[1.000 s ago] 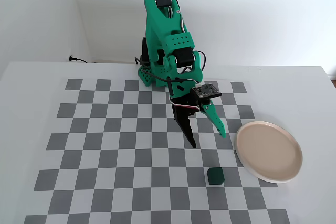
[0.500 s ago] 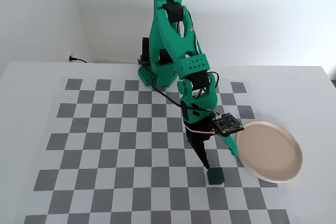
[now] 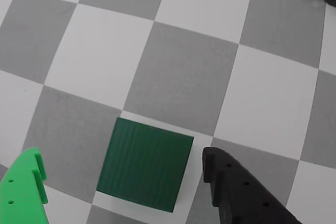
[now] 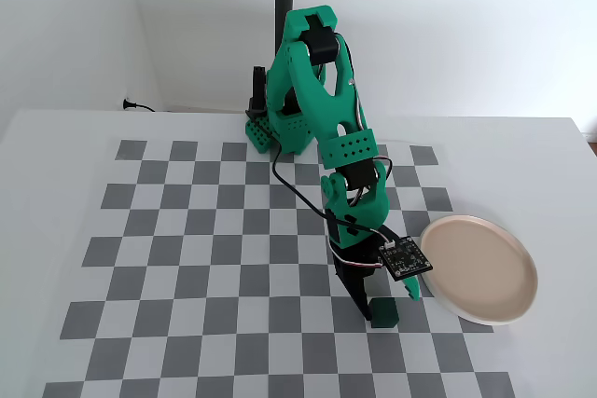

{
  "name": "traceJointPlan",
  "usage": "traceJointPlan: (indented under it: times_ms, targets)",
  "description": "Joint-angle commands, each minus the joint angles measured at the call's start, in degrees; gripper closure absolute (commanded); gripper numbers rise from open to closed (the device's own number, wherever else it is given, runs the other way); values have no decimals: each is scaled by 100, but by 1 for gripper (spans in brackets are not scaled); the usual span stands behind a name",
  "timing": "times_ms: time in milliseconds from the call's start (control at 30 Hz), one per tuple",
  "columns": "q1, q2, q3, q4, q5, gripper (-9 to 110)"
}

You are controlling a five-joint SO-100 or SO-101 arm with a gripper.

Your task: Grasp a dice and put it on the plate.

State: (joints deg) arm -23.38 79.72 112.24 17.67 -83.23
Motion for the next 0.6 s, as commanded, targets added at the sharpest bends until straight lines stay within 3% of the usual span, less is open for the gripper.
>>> traceJointPlan:
  times_ms: [0,567]
  targets:
    - [-44,-26,-571,-141,18,75]
    - [-141,-439,-554,-316,35,79]
